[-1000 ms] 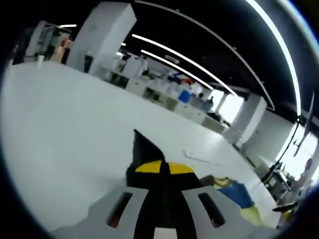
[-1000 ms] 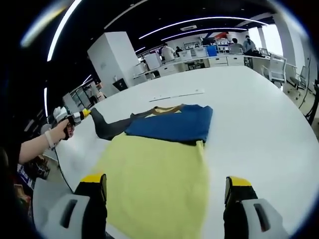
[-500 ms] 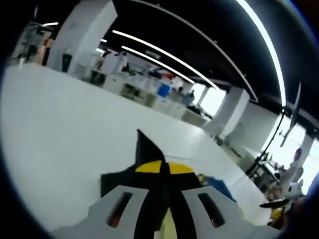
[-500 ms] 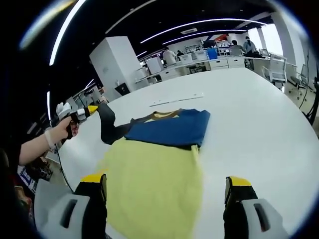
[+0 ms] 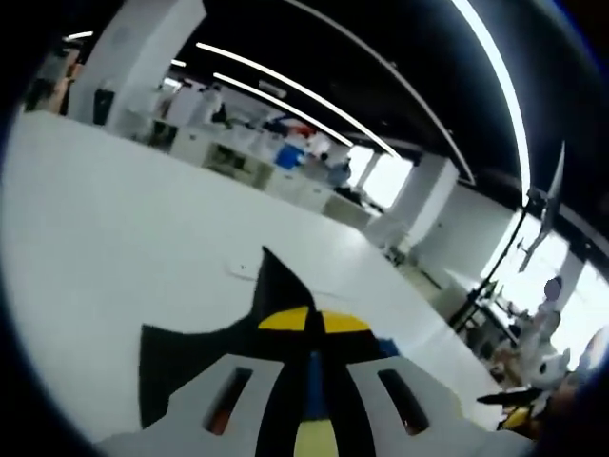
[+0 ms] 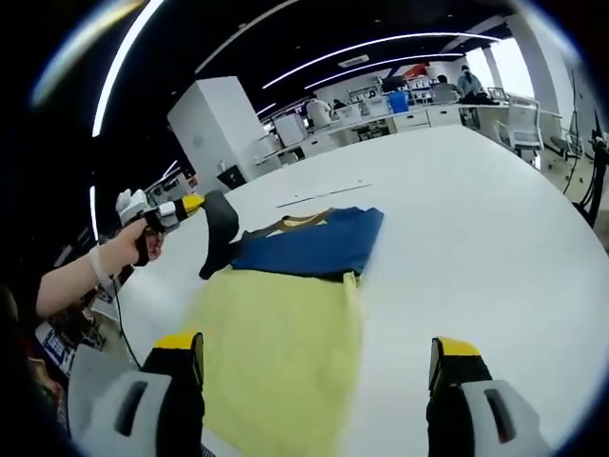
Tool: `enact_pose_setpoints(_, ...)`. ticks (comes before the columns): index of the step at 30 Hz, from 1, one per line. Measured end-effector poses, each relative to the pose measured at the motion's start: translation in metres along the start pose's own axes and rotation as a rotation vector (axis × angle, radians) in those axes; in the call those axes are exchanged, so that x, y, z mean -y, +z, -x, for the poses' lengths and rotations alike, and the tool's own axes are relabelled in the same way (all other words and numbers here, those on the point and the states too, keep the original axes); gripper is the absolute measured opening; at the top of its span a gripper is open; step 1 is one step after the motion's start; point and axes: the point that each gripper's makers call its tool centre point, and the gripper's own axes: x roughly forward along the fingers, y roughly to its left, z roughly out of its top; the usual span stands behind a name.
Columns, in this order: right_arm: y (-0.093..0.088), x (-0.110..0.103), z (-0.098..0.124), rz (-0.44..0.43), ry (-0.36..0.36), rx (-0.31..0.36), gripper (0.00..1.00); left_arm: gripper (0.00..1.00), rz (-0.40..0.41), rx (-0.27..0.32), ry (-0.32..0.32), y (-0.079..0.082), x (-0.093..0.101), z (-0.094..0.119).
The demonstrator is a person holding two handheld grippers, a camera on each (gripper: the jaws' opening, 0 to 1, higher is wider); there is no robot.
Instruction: Fold the garment on the visible template until the final outline fits inside the template.
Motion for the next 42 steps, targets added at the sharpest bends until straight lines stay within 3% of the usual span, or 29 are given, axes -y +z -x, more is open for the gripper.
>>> enact_pose_setpoints(8, -0.006, 0.018, 0.010, -0.021, -0.006, 0.005, 1.00, 0.00, 0.006, -0.003, -0.067, -0.008, 0.047, -0.024)
enact_pose_setpoints(21, -0.007, 0.041, 0.021, -0.051, -0.007, 0.020, 1.00, 0.00, 0.034, -0.038, -0.128, -0.040, 0.101, -0.063)
enact_pose_setpoints(31, -0.010, 0.054, 0.023, -0.067, -0.008, 0.019, 1.00, 0.00, 0.039, -0.094, -0.157, -0.074, 0.124, -0.090)
enact_pose_setpoints(42, -0.019, 0.061, 0.022, -0.096, -0.011, 0.015, 0.99, 0.00, 0.021, -0.185, -0.156, -0.117, 0.130, -0.107)
